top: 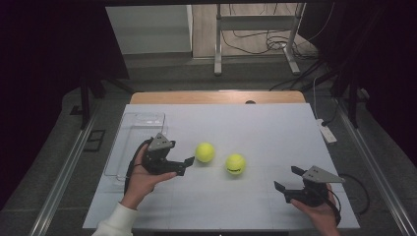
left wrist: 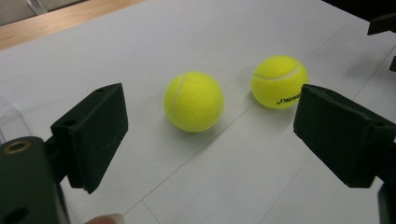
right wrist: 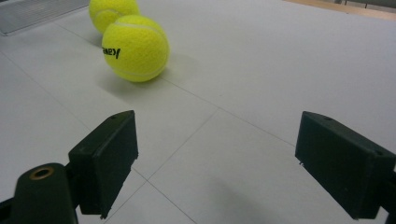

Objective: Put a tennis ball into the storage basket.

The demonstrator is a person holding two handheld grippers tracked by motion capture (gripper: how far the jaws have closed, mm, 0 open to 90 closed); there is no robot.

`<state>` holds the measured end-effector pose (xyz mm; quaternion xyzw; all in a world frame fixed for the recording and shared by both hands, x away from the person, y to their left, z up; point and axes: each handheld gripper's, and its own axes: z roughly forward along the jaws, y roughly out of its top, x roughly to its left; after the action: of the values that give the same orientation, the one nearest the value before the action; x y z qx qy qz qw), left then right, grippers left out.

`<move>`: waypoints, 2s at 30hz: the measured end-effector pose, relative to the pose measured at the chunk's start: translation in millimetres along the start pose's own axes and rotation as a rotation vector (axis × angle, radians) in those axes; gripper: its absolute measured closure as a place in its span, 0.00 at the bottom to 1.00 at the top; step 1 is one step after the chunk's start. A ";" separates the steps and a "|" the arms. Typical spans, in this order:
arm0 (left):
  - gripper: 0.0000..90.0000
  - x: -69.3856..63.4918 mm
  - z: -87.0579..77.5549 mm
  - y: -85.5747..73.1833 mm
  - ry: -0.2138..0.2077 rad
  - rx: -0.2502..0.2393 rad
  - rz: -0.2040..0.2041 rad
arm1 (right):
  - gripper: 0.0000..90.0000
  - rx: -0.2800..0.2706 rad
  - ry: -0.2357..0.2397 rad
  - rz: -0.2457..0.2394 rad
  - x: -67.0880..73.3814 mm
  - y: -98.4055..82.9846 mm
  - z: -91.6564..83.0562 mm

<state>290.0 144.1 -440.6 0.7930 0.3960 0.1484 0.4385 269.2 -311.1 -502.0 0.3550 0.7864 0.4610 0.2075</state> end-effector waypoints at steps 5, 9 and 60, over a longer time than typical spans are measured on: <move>0.12 0.5 5.8 2.0 -0.004 0.013 0.001 | 0.15 0.001 -0.001 0.000 0.3 -0.1 0.6; 0.12 0.6 8.8 4.6 -0.004 0.018 -0.003 | 0.15 0.001 -0.002 0.004 0.3 0.0 0.4; 0.11 3.1 79.9 28.2 -0.054 0.146 0.024 | 0.15 0.013 -0.005 0.010 -0.7 -1.4 2.1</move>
<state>352.6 91.8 -463.7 0.8312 0.3842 0.1032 0.3883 270.5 -310.9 -504.2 0.3612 0.7870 0.4561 0.2051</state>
